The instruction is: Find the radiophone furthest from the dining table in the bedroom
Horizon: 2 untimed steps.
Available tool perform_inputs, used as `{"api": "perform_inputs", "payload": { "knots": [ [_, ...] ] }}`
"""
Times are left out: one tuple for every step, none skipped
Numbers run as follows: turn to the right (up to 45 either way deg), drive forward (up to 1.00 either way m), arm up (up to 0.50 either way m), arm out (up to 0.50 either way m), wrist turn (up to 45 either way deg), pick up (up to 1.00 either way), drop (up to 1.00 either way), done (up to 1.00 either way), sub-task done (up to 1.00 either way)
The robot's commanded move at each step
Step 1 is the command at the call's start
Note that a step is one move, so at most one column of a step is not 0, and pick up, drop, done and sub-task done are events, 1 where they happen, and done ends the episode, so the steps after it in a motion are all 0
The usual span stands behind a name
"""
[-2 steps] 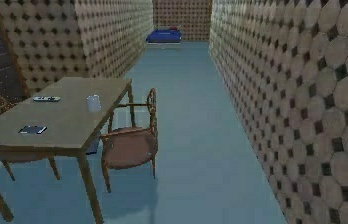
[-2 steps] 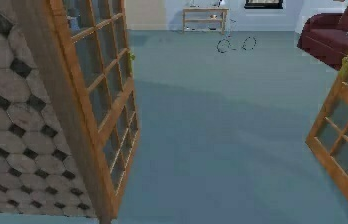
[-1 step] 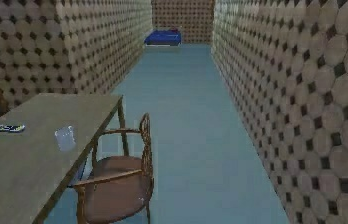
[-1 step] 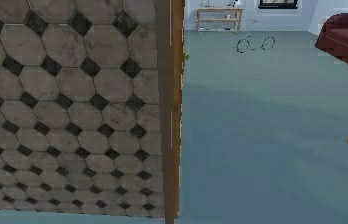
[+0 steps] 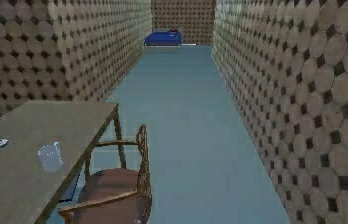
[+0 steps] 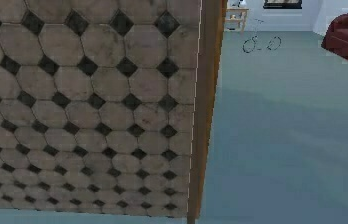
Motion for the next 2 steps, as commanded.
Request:
{"api": "perform_inputs", "payload": {
  "knots": [
    [-45.0, 0.00, 0.00, 0.00, 0.0, 0.00, 0.00, 0.00, 0.00],
    [45.0, 0.00, 0.00, 0.00, 0.0, 0.00, 0.00, 0.00, 0.00]
  ]
}}
